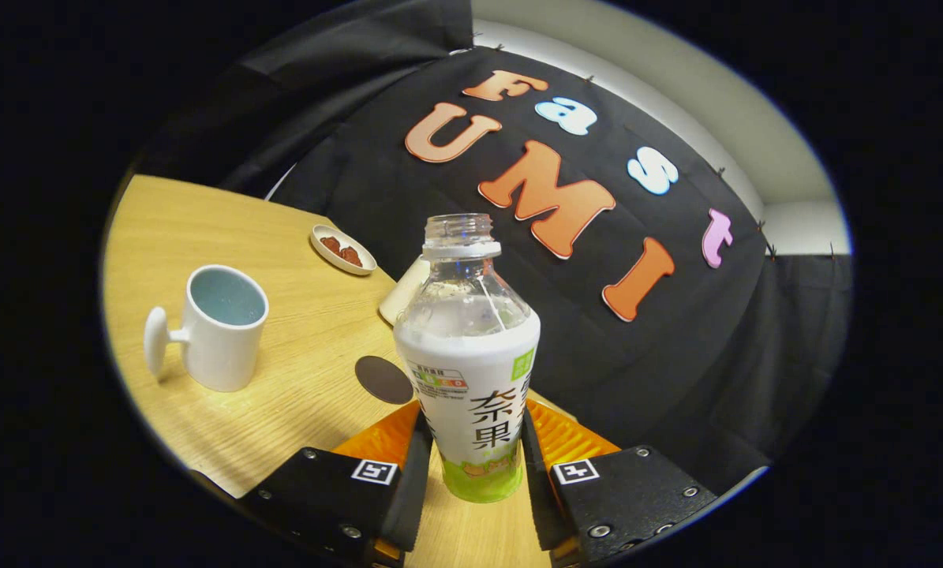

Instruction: Take the bottle from table, then pour the juice into the cup, finally place the bottle on the coaster

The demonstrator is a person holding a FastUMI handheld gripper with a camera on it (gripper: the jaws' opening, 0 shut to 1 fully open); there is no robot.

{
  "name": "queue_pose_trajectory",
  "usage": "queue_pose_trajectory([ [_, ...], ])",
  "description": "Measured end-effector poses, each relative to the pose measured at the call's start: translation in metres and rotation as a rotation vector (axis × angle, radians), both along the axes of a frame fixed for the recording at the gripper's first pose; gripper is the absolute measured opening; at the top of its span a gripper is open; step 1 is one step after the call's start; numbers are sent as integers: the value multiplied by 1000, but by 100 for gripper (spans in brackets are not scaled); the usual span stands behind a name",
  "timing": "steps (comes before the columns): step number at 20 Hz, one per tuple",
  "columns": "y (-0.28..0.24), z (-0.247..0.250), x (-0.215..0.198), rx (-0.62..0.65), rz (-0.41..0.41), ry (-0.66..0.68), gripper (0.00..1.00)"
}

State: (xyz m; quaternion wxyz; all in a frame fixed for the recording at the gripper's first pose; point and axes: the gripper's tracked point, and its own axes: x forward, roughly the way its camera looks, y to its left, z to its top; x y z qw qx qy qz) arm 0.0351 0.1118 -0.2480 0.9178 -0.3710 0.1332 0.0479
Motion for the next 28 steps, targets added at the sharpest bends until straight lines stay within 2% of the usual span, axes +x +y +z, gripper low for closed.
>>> queue_pose_trajectory([
  [19, 56, 1, 11, -583, 201, -126, 57],
  [28, 65, -12, 9, -707, 259, -124, 57],
])
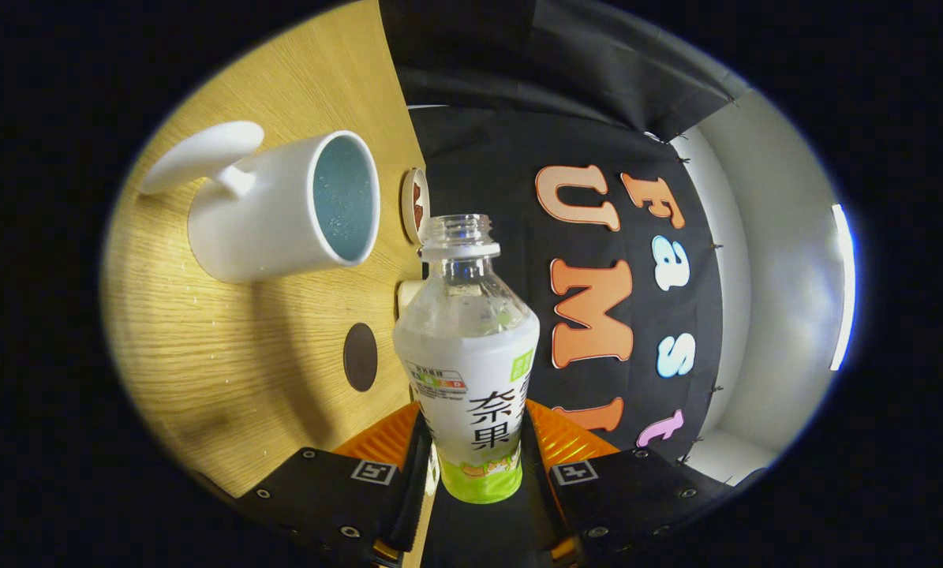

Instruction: Take the bottle from table, then pour the juice into the cup, finally place the bottle on the coaster

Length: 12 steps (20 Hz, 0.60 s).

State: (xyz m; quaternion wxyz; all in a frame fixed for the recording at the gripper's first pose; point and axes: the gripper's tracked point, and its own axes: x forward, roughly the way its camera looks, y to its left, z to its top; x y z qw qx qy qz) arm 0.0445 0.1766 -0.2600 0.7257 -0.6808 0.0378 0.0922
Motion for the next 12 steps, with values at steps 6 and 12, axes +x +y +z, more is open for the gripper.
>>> queue_pose_trajectory([
  [6, 0, -8, 4, -33, 7, -5, 57],
  [12, 1, -8, 6, -75, 24, -11, 57],
])
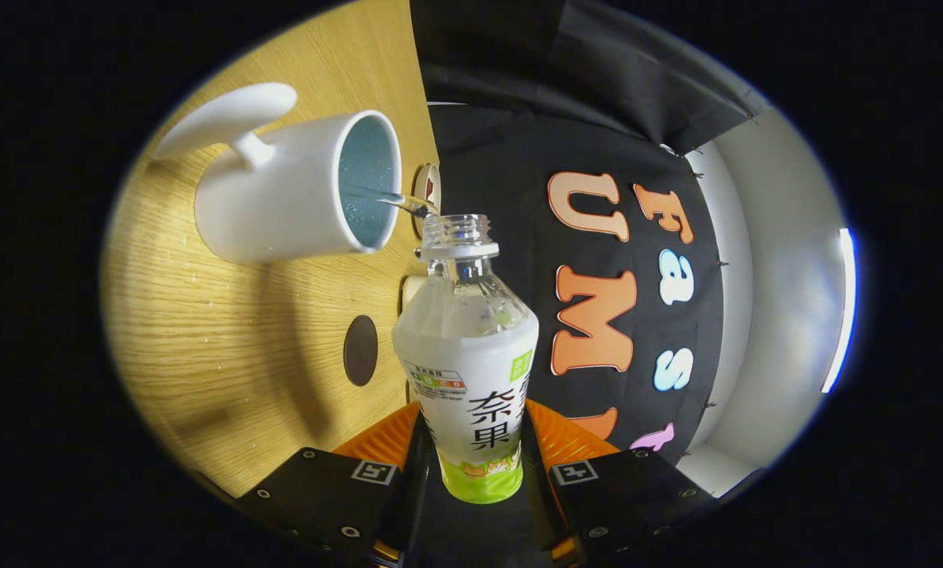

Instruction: Take the bottle from table, then pour the juice into the cup, finally place the bottle on the coaster

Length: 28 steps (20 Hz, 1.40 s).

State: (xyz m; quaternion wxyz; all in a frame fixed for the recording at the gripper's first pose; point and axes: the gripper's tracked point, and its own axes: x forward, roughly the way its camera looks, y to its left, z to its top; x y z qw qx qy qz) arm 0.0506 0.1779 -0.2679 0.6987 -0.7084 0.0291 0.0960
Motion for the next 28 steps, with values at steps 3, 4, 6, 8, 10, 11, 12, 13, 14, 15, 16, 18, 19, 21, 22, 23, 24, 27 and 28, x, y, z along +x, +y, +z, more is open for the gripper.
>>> queue_pose_trajectory([
  [3, 2, 2, 3, -19, 14, -11, 57],
  [4, 2, 3, 3, -30, 19, -16, 57],
  [6, 3, 7, 4, -46, 26, -24, 57],
  [8, 3, 8, 4, -57, 29, -28, 57],
  [10, 3, 12, 5, -73, 35, -40, 57],
  [11, 2, 14, 6, -79, 37, -46, 57],
  [12, 2, 16, 6, -82, 38, -53, 57],
  [13, 3, 17, 5, -80, 40, -60, 57],
  [14, 4, 18, 4, -83, 43, -63, 57],
  [15, 4, 18, 5, -87, 43, -62, 57],
  [16, 2, 17, 6, -91, 44, -60, 57],
  [18, 2, 21, 6, -106, 49, -65, 57],
  [19, 2, 23, 6, -114, 52, -71, 57],
  [21, 2, 25, 6, -130, 54, -78, 57],
  [22, 1, 26, 6, -137, 59, -77, 57],
  [23, 2, 27, 6, -147, 64, -81, 57],
  [24, 2, 28, 6, -159, 69, -81, 57],
  [27, 4, 34, 8, -176, 82, -97, 57],
  [28, 4, 34, 6, -177, 82, -100, 57],
])
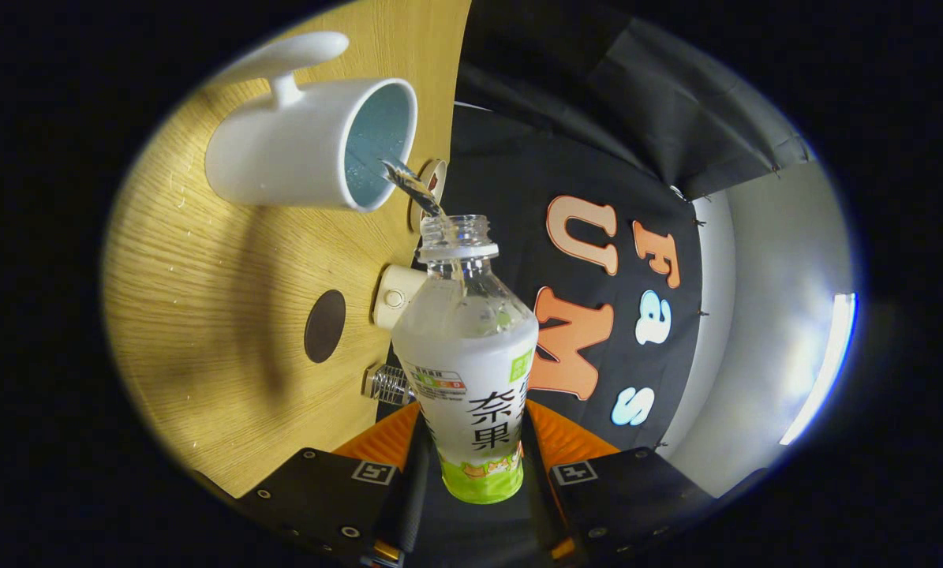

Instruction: Take the bottle from table, then pour the juice into the cup, finally place the bottle on the coaster

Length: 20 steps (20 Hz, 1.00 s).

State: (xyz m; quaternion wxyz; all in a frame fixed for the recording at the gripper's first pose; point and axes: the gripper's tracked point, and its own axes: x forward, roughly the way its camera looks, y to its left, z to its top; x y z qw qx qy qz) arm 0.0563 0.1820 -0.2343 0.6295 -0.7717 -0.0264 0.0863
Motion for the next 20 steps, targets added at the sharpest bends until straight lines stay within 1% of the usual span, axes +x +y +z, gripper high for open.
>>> queue_pose_trajectory([
  [20, 12, 7, -1, -81, 46, 1, 57],
])
